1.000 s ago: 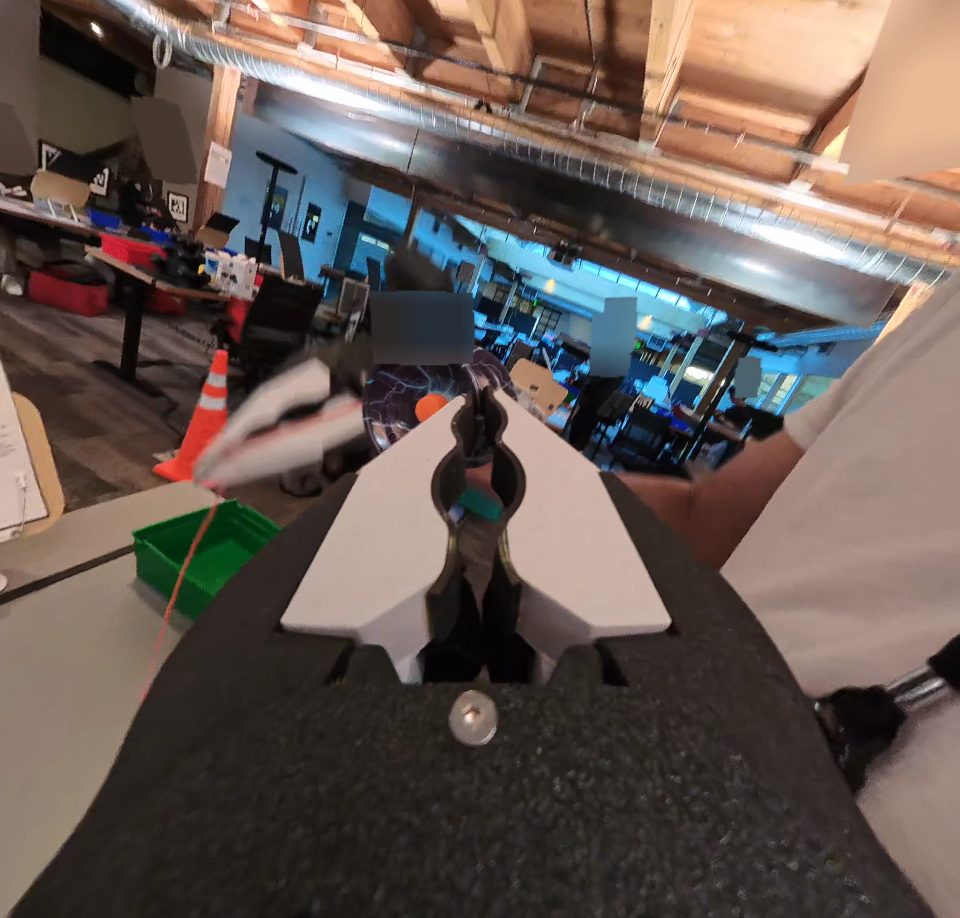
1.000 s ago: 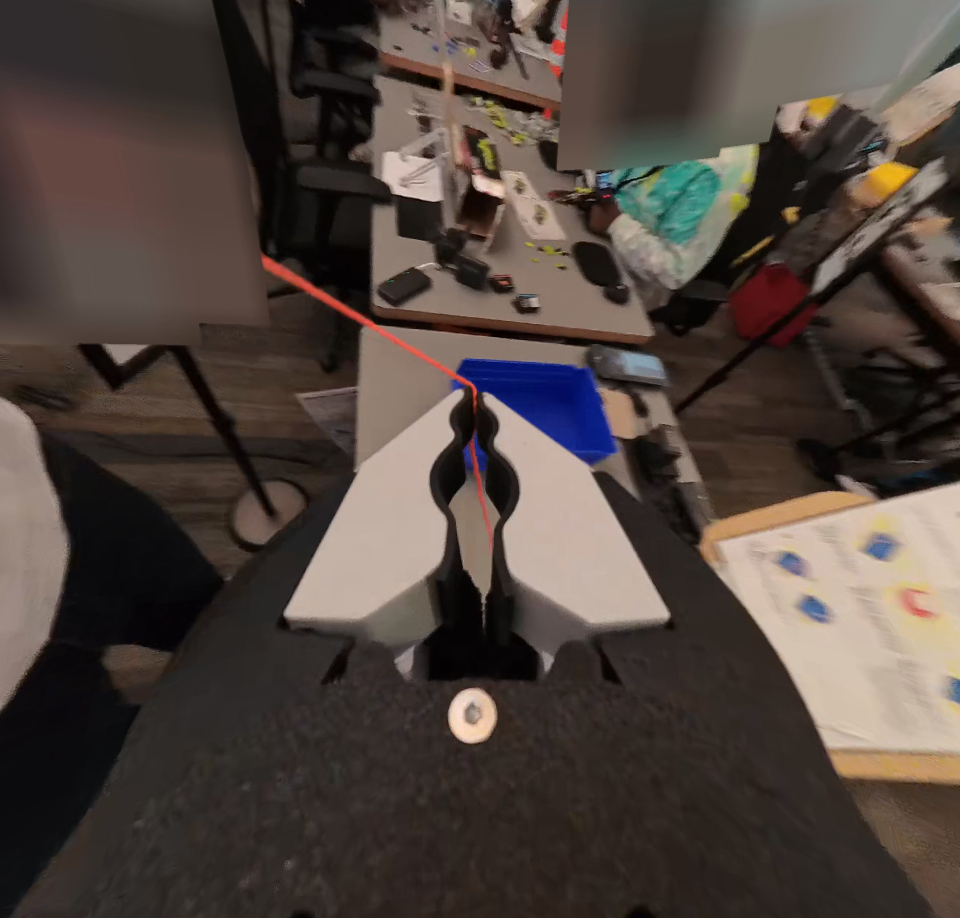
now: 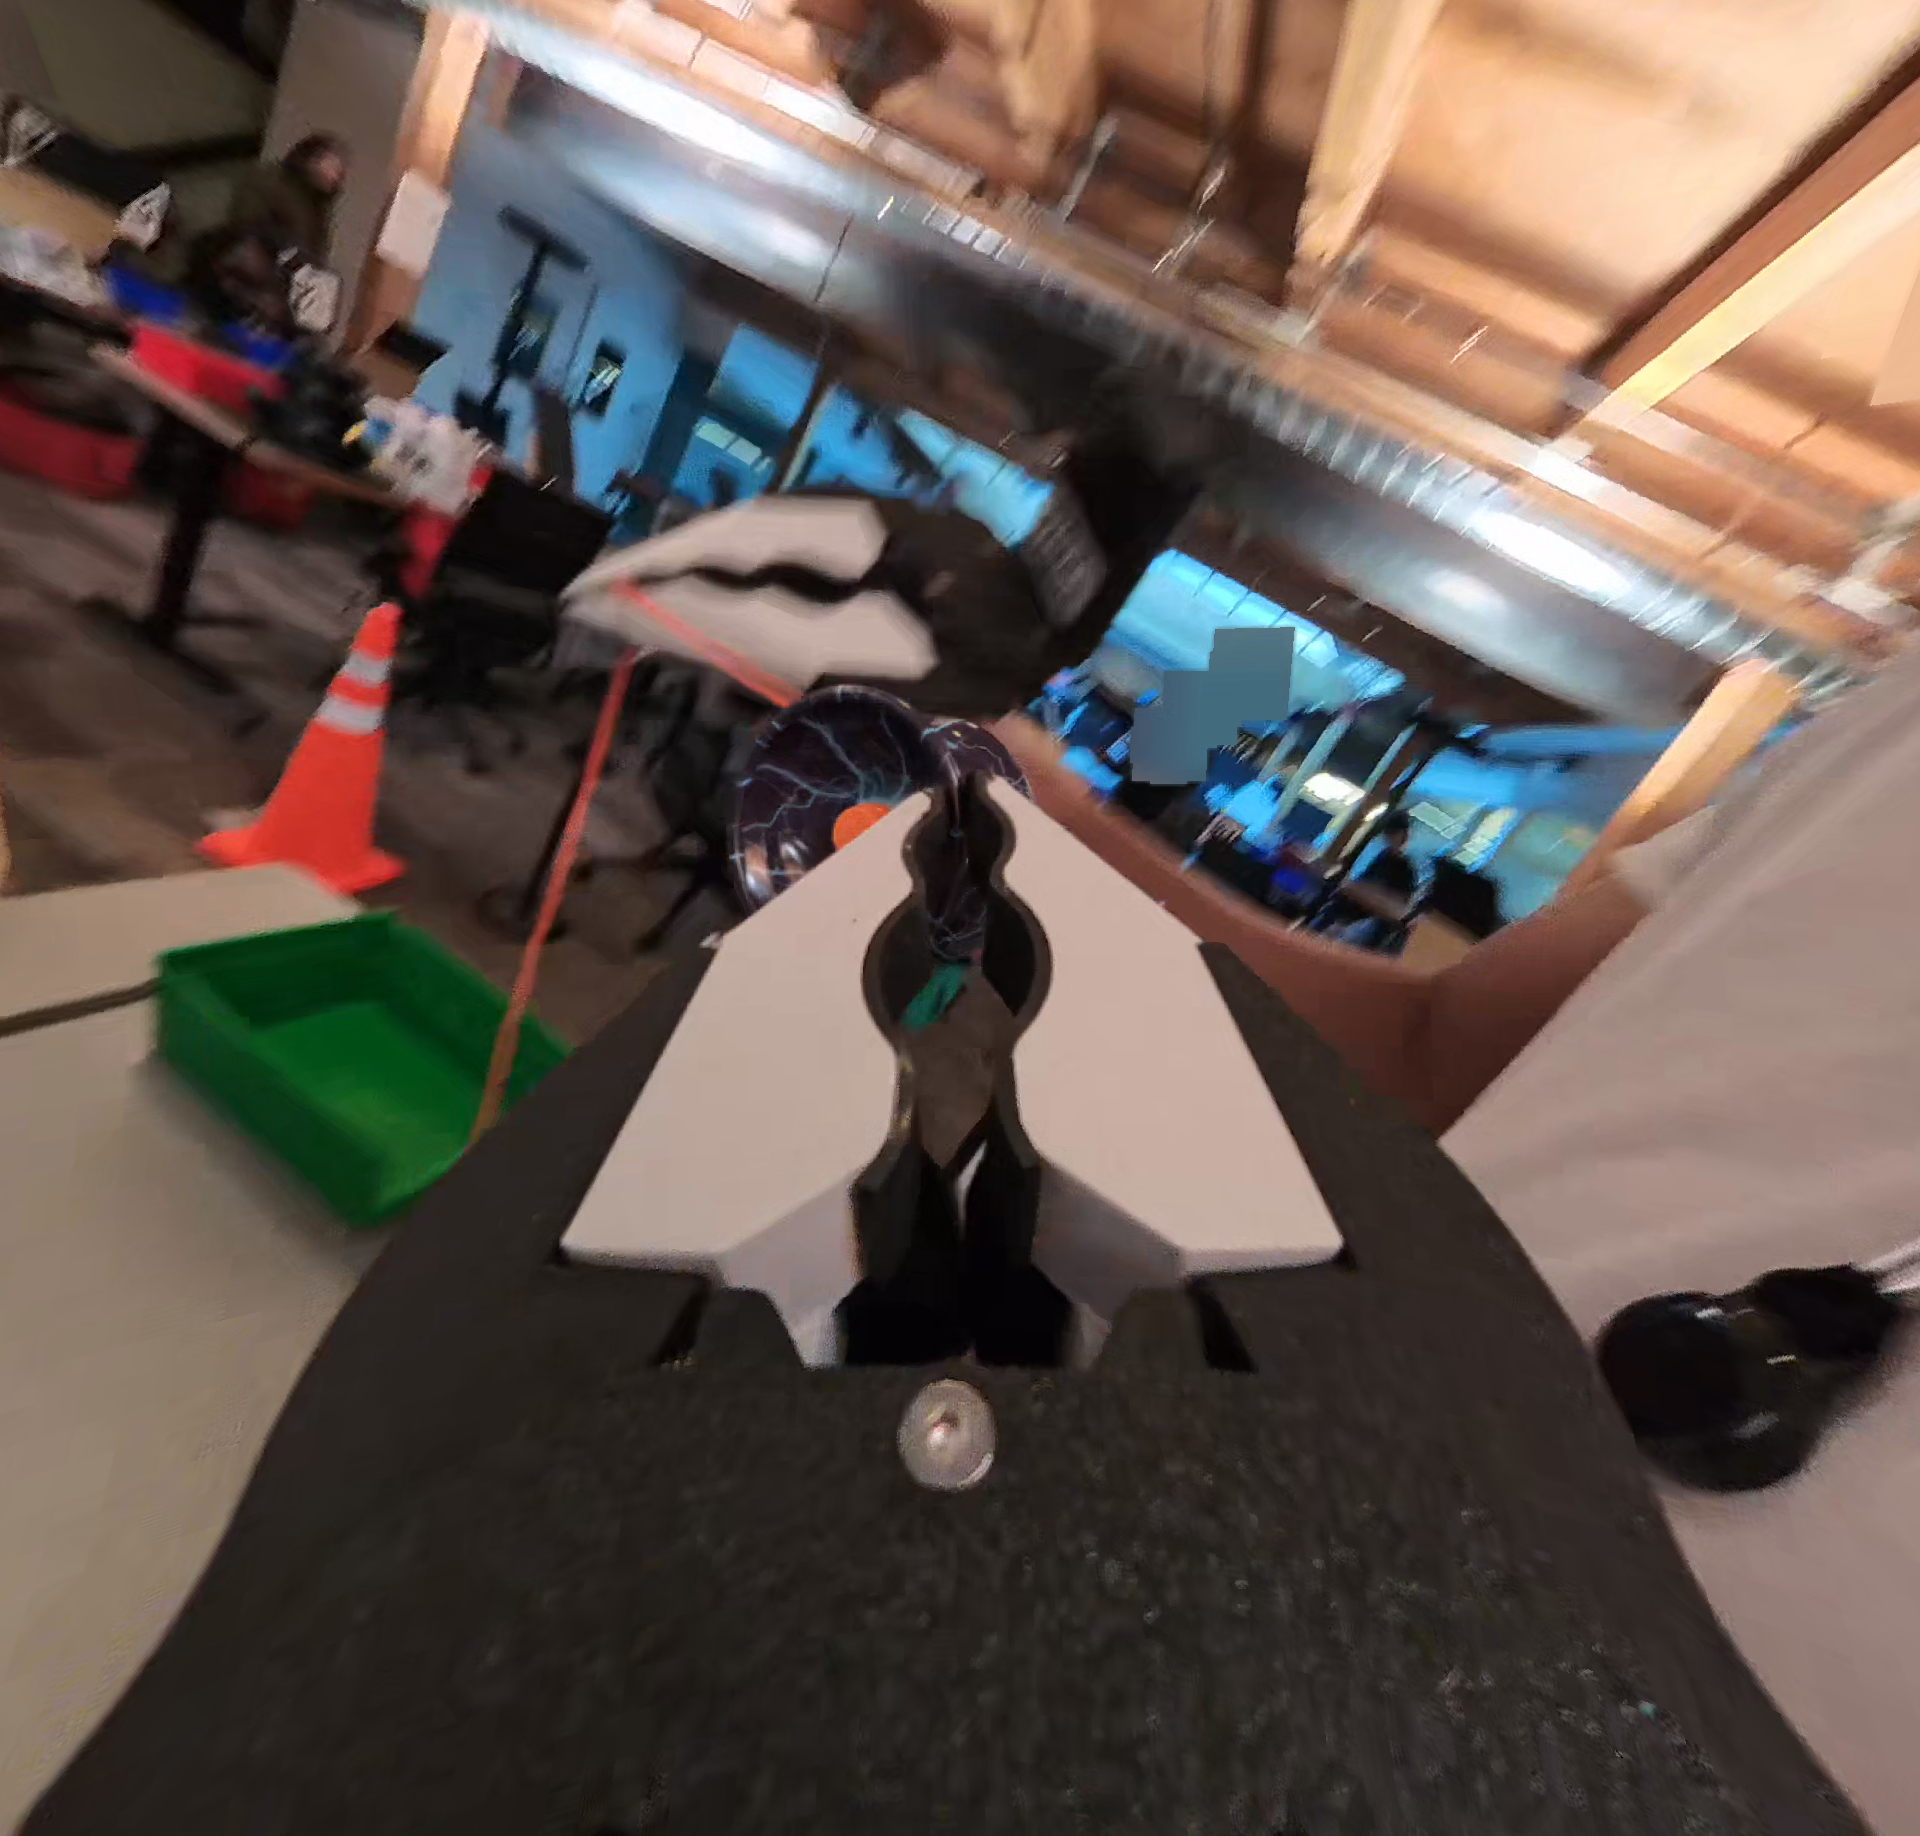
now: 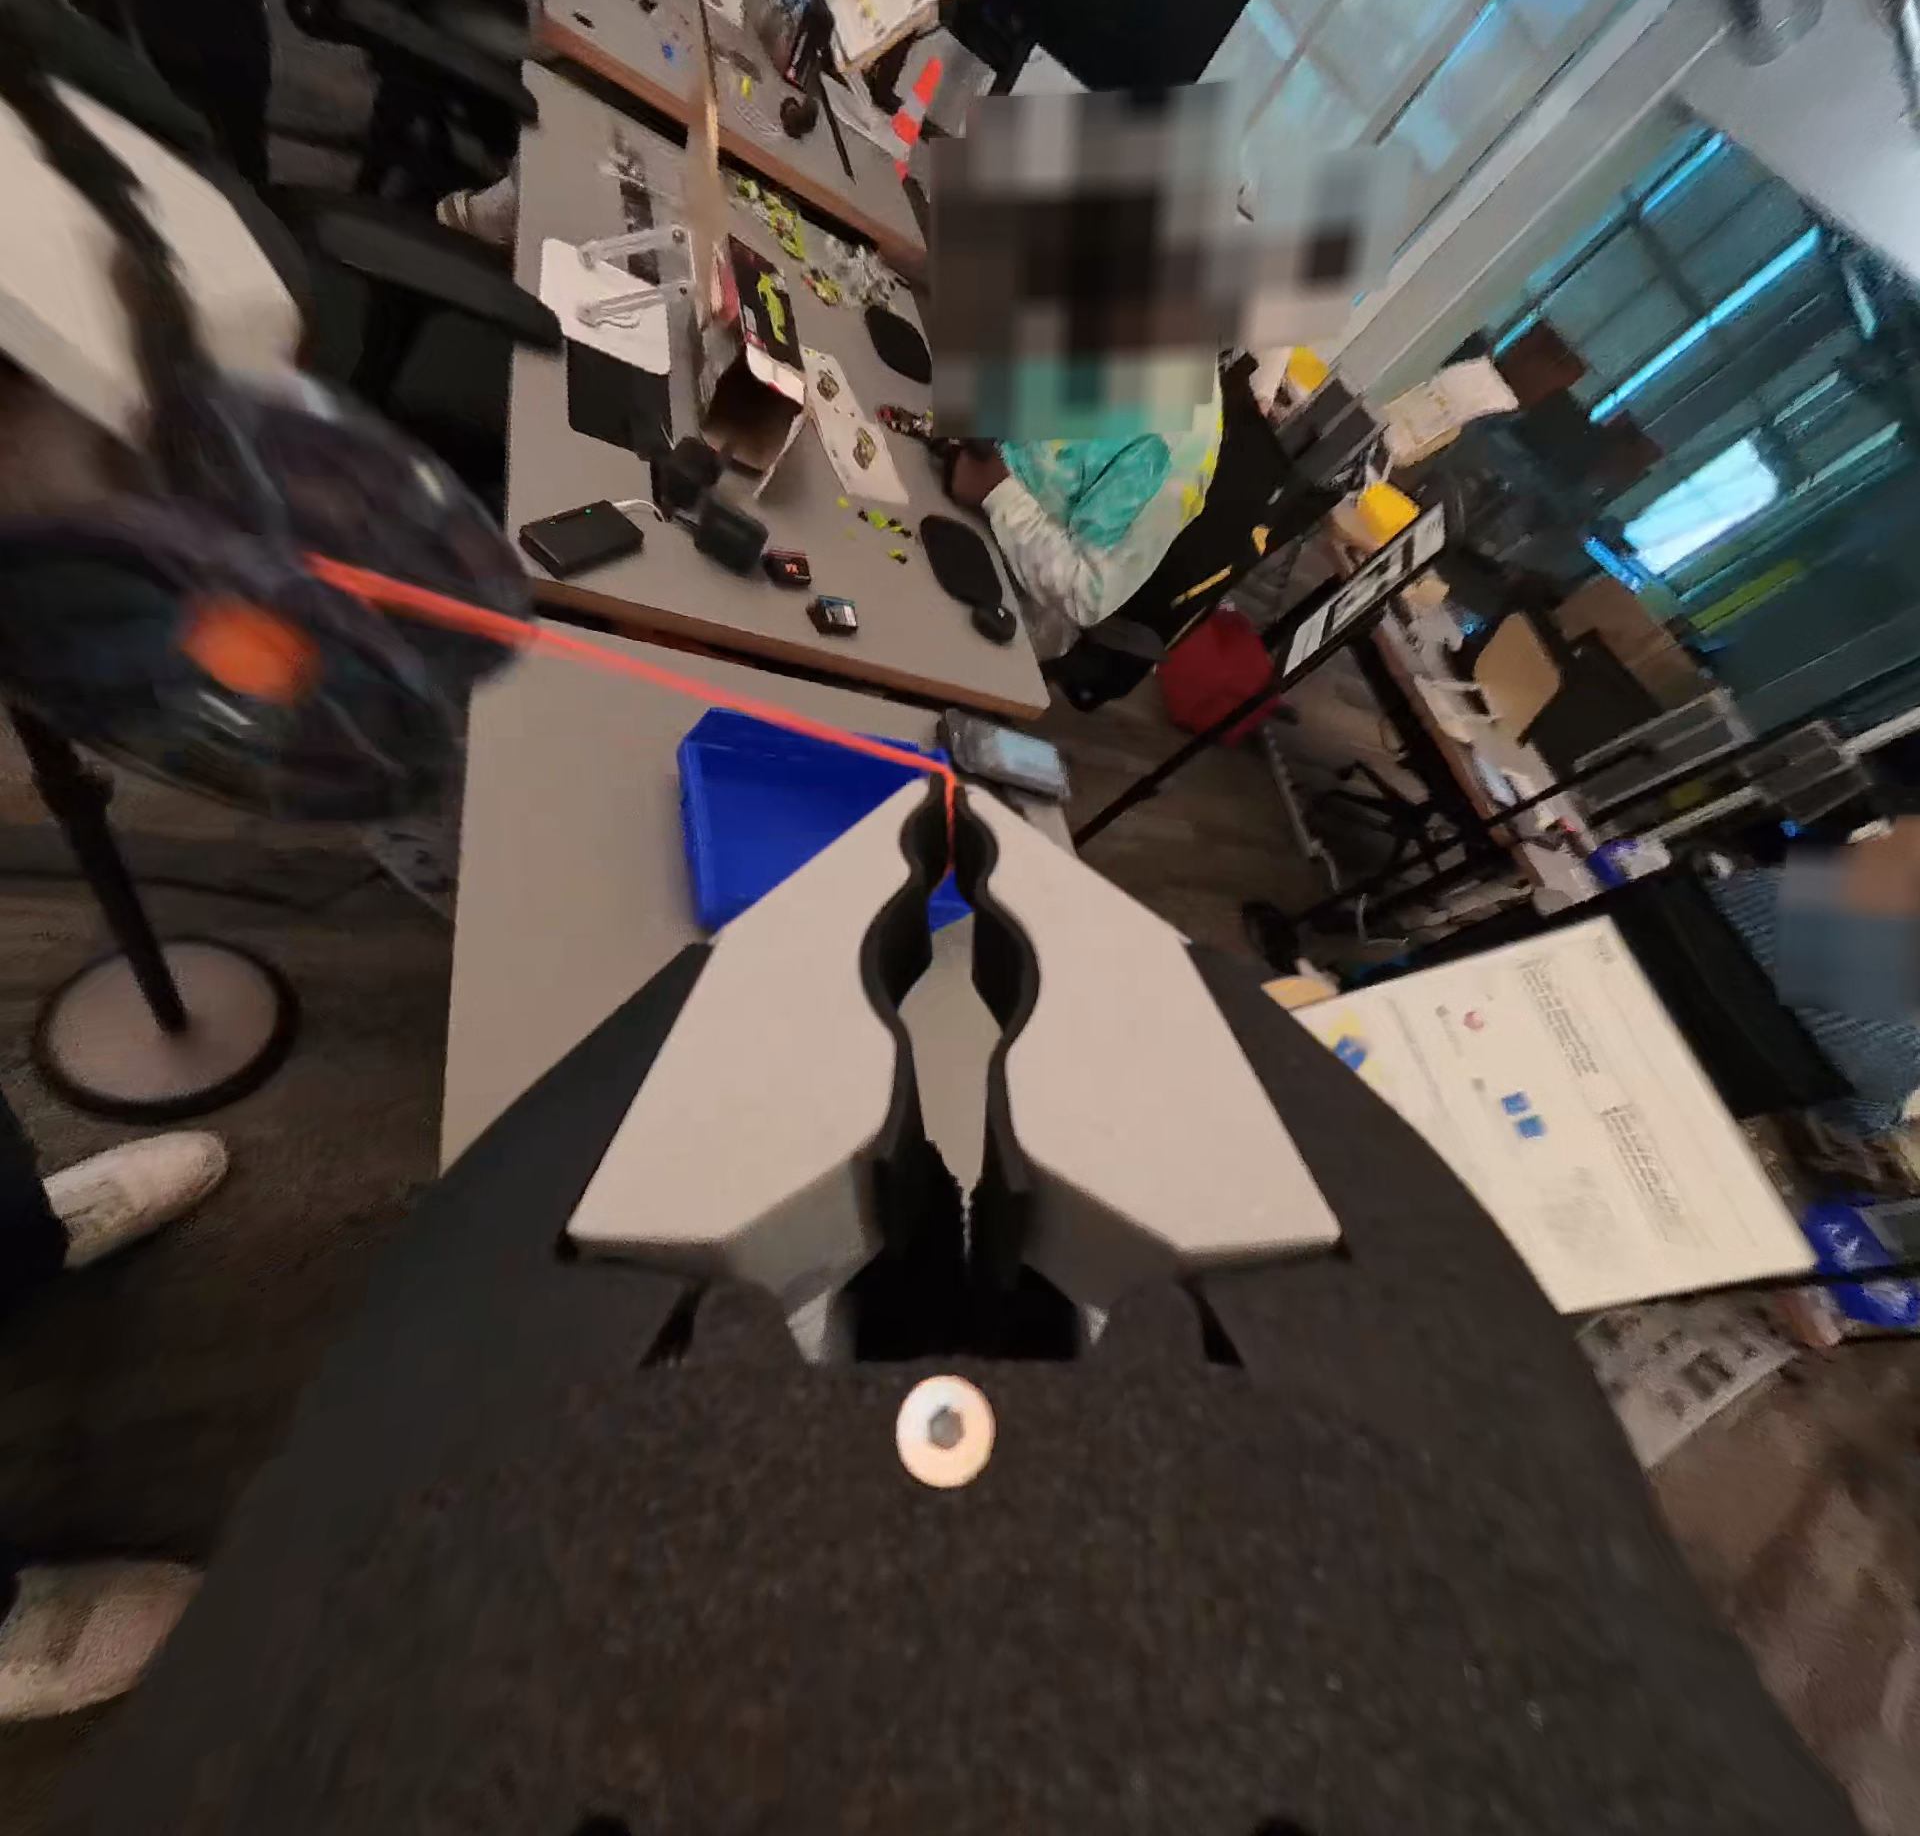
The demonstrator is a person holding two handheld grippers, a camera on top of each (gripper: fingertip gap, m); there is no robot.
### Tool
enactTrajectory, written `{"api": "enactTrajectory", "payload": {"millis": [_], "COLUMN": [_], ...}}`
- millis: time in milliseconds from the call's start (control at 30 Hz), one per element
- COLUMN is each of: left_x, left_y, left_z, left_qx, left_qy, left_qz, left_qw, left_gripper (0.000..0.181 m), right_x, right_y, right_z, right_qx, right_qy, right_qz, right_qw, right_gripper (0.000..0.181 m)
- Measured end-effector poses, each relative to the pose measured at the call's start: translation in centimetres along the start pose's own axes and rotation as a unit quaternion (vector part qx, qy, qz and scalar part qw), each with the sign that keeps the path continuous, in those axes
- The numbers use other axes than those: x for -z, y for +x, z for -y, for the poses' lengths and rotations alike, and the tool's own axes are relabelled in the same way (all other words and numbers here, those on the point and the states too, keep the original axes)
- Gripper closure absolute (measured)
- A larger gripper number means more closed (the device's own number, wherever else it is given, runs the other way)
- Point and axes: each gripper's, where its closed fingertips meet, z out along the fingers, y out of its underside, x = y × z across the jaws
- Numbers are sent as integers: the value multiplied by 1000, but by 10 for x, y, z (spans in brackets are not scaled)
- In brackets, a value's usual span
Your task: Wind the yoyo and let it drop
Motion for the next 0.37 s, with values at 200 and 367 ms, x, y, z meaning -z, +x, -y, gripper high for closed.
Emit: {"api": "enactTrajectory", "payload": {"millis": [200, 367], "left_x": [-6, -8], "left_y": [8, -35], "left_z": [42, 65], "left_qx": [1, -24], "left_qy": [64, 81], "left_qz": [-15, 42], "left_qw": [998, 996], "left_gripper": [181, 181], "right_x": [-28, -51], "right_y": [-85, -178], "right_z": [-24, -11], "right_qx": [-93, -140], "right_qy": [34, 62], "right_qz": [89, 156], "right_qw": [991, 976], "right_gripper": [181, 181]}}
